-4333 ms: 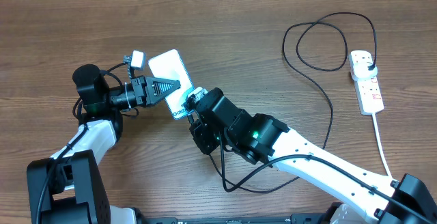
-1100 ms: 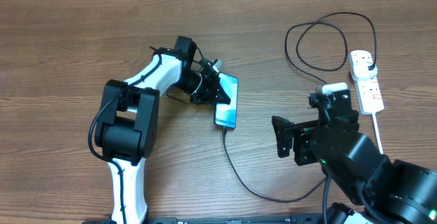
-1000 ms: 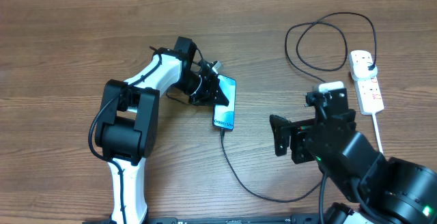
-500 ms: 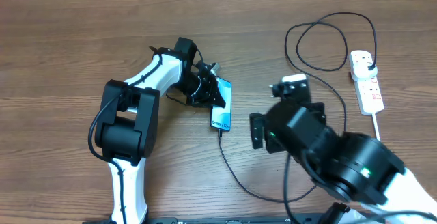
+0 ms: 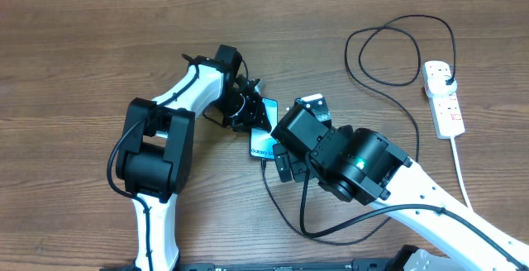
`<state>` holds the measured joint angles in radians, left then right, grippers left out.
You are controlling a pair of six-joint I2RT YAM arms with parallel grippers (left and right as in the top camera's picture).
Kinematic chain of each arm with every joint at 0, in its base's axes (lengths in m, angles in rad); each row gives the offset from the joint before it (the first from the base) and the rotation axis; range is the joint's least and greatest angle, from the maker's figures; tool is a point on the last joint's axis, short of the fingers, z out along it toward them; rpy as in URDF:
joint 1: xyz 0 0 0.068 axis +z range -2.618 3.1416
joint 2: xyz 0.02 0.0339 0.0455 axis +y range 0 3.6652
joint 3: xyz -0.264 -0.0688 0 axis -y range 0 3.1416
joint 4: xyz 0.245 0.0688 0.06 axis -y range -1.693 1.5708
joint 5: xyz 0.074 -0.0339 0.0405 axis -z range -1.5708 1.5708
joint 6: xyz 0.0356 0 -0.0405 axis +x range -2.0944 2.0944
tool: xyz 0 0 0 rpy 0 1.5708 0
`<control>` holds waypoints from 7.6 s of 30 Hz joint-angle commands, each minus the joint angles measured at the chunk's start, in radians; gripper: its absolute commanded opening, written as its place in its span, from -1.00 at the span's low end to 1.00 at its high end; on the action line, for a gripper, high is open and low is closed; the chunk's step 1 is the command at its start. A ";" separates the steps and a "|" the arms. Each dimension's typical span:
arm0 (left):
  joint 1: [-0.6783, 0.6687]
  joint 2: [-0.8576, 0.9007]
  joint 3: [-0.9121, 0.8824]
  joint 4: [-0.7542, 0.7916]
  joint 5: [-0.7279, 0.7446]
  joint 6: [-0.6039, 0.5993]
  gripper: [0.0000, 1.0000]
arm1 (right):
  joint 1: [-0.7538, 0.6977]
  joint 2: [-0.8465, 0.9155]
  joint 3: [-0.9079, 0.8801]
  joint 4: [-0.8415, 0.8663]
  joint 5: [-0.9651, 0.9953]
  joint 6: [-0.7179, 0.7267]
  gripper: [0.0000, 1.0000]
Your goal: Plug charger to phone and switch on socket
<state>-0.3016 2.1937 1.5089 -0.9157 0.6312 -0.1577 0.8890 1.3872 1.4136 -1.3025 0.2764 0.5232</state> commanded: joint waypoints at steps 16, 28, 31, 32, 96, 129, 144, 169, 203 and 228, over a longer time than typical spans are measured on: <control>-0.008 0.010 -0.002 0.000 -0.201 -0.079 0.47 | -0.006 -0.006 -0.003 0.098 -0.115 0.057 1.00; -0.008 0.010 -0.002 -0.001 -0.201 -0.079 0.59 | -0.006 -0.006 -0.003 0.150 -0.151 0.057 1.00; -0.007 0.010 -0.002 -0.005 -0.201 -0.081 0.99 | -0.006 -0.006 -0.003 0.150 -0.151 0.057 1.00; -0.007 0.010 -0.002 -0.014 -0.200 -0.090 1.00 | -0.006 -0.006 -0.003 0.150 -0.151 0.057 1.00; -0.044 -1.612 -0.420 -0.438 -1.041 -0.441 0.99 | -1.392 0.768 0.476 0.091 -0.364 -0.039 -0.92; 0.204 -1.712 -0.420 -0.442 -1.041 -0.441 0.99 | -1.341 0.847 0.471 0.117 -0.364 -0.053 -0.92; 0.204 -1.712 -0.420 -0.442 -1.041 -0.441 0.99 | -1.325 0.868 0.471 0.149 -0.369 -0.054 -0.92; 0.212 -1.800 -0.421 -0.442 -1.041 -0.441 0.99 | -1.246 0.849 0.703 -0.148 -0.323 -0.085 -0.92; 0.335 -2.029 -0.421 -0.451 -1.041 -0.441 0.99 | -1.245 -0.307 0.704 0.312 -0.772 0.119 -0.74; 0.341 -2.190 -0.421 -0.513 -1.041 -0.448 0.99 | -1.205 -0.583 0.513 0.376 -0.766 0.018 -0.66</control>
<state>0.0330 0.0158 1.0904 -1.4288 -0.3943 -0.5968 -0.3424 0.8459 1.9594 -0.9474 -0.4908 0.5644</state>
